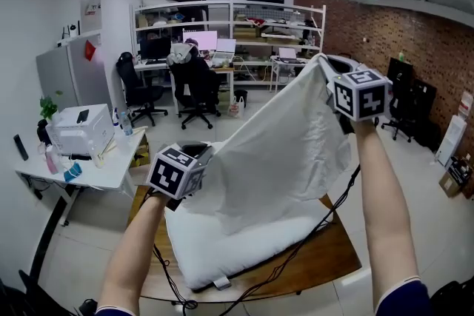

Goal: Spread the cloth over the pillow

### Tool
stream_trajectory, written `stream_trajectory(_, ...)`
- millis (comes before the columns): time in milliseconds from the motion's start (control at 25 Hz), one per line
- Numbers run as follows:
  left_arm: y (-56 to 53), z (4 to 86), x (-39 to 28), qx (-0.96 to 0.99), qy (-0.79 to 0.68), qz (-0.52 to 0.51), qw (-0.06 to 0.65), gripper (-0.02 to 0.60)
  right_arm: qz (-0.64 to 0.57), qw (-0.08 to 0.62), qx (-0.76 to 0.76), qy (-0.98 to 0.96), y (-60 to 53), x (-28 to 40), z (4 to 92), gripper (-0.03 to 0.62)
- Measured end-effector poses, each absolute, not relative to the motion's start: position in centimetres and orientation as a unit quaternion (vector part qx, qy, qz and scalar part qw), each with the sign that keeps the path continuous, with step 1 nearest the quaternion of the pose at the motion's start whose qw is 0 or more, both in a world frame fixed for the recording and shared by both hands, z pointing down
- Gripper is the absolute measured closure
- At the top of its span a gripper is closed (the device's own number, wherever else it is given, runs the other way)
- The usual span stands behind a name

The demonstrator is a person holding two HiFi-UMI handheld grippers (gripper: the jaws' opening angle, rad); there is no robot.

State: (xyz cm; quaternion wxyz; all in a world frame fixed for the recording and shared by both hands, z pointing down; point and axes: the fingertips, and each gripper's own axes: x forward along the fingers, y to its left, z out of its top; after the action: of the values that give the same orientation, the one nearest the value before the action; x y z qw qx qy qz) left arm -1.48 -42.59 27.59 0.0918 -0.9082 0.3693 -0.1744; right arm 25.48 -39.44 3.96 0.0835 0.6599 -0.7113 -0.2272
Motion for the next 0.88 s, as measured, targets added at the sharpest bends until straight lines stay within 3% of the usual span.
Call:
stream_trajectory(600, -37.8, 31.2, 3.4, -0.947, 0.297, -0.116, 0.026, 0.56, -0.241, 0.085, 0.635, -0.729, -41.1, 20.1, -0.2, 0.568)
stream_trajectory(880, -37.6, 30.9, 1.2, -0.951, 0.296, -0.085, -0.002, 0.476, -0.249, 0.084, 0.643, -0.719, -41.0, 20.5, -2.5, 0.568)
